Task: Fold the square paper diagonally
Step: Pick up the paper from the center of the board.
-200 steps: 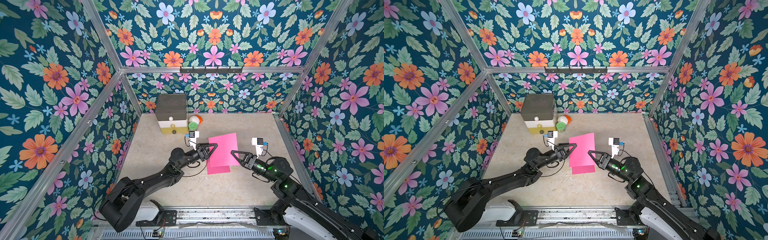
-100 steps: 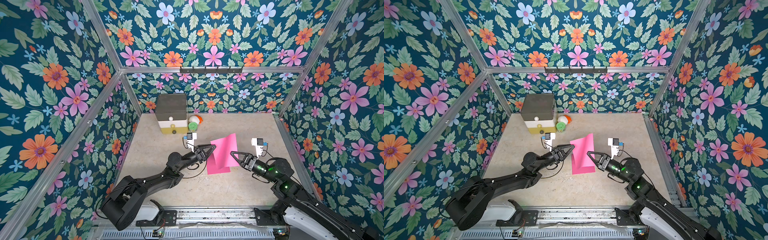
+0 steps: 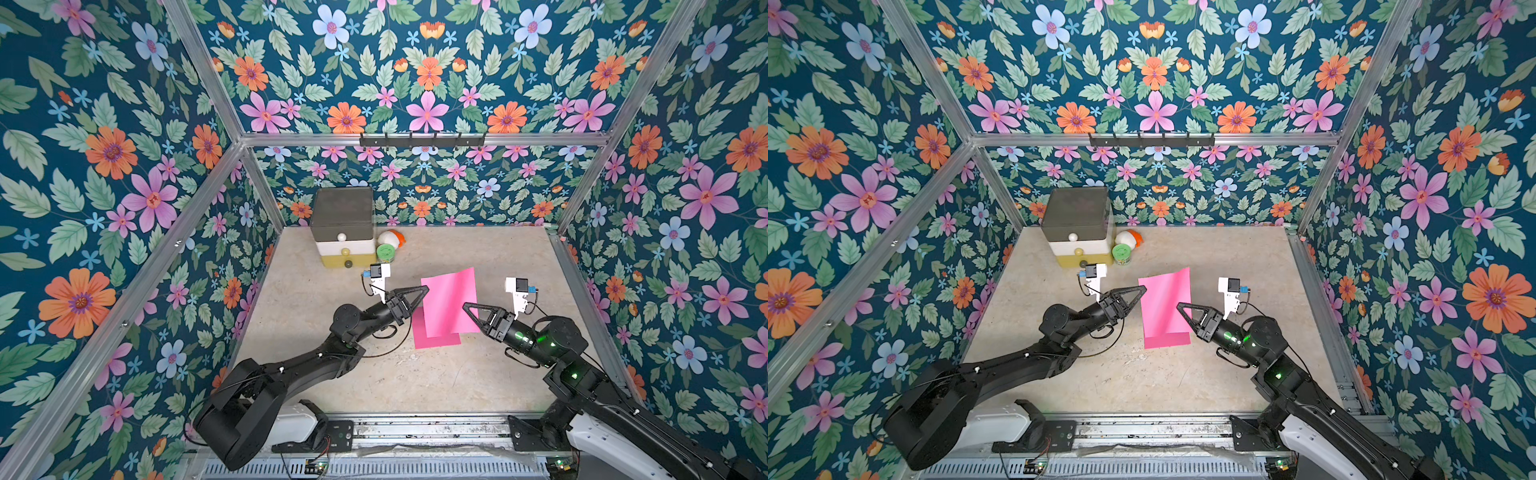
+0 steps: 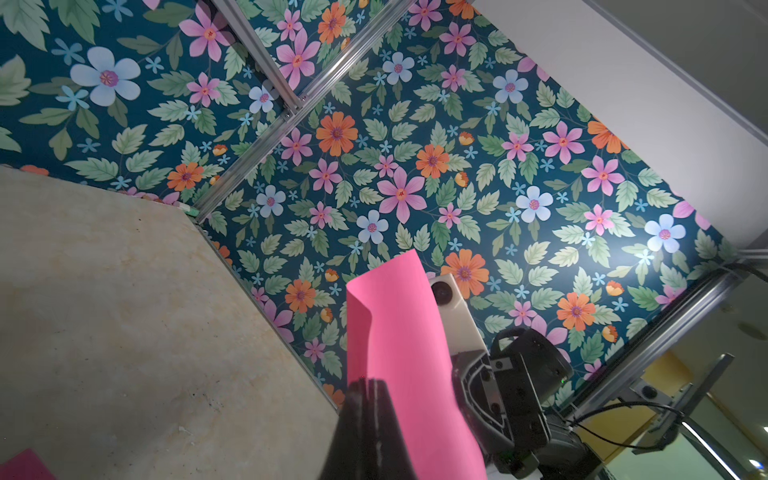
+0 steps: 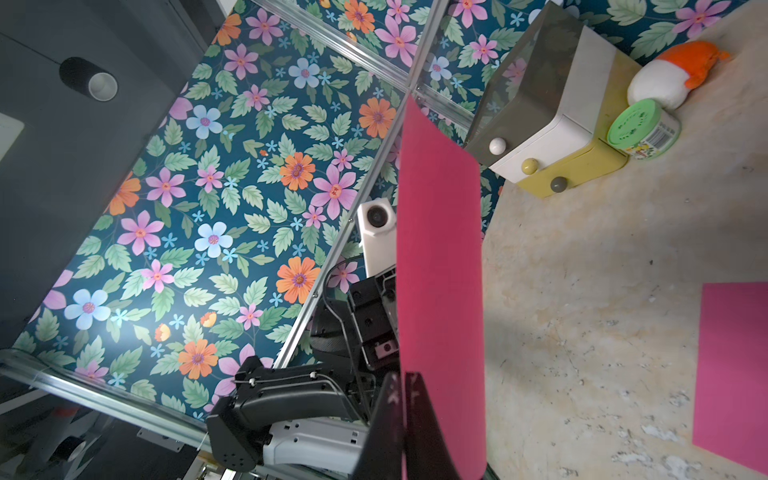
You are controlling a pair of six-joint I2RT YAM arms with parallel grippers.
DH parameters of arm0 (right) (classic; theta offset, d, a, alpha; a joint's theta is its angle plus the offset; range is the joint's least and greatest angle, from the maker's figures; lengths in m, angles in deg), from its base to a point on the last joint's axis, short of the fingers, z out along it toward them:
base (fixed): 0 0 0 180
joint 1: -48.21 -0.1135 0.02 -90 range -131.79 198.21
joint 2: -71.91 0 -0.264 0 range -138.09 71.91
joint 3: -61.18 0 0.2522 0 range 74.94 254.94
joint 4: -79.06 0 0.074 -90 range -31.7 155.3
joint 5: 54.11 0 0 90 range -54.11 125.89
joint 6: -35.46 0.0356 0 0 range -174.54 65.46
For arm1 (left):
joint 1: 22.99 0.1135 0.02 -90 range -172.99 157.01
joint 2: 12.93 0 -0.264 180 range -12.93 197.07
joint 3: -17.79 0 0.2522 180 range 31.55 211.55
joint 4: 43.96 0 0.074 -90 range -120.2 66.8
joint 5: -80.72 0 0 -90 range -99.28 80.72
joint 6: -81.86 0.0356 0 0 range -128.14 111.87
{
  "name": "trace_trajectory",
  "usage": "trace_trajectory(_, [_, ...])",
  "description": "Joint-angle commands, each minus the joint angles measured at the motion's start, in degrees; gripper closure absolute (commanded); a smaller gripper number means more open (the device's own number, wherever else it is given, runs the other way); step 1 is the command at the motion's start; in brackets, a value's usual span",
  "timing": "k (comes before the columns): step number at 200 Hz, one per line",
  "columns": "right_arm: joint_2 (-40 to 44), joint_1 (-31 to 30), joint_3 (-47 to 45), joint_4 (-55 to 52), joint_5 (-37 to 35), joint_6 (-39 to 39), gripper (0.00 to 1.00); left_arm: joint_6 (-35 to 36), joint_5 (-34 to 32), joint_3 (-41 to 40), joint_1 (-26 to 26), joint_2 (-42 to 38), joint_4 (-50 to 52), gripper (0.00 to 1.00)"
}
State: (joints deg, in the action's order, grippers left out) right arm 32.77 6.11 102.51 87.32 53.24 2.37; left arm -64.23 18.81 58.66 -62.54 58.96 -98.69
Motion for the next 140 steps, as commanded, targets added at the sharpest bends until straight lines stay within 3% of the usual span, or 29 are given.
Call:
trace_trajectory(1, [-0.4,-0.1,1.5,-5.6,-4.4,-1.6,1.00,6.3,-4.6,0.5,-0.1,-3.0,9.4,1.00])
trace_trajectory(40, [-2.4,-0.3,4.2,-13.6,-8.0,-2.0,0.94,11.4,-8.5,1.7,-0.1,-7.0,19.3,1.00])
trace_trajectory(93, [-2.8,-0.9,4.1,-15.2,-8.7,-1.7,0.92,11.4,-8.4,1.4,0.0,-7.5,18.6,1.00])
trace_trajectory(119, [-2.3,-0.9,3.0,-14.6,-8.8,-1.1,0.83,11.1,-8.0,1.2,-0.1,-7.8,17.4,1.00])
trace_trajectory(140, [-1.8,-0.9,1.9,-13.9,-8.7,-0.4,0.81,10.6,-7.8,0.7,0.0,-7.9,16.2,1.00])
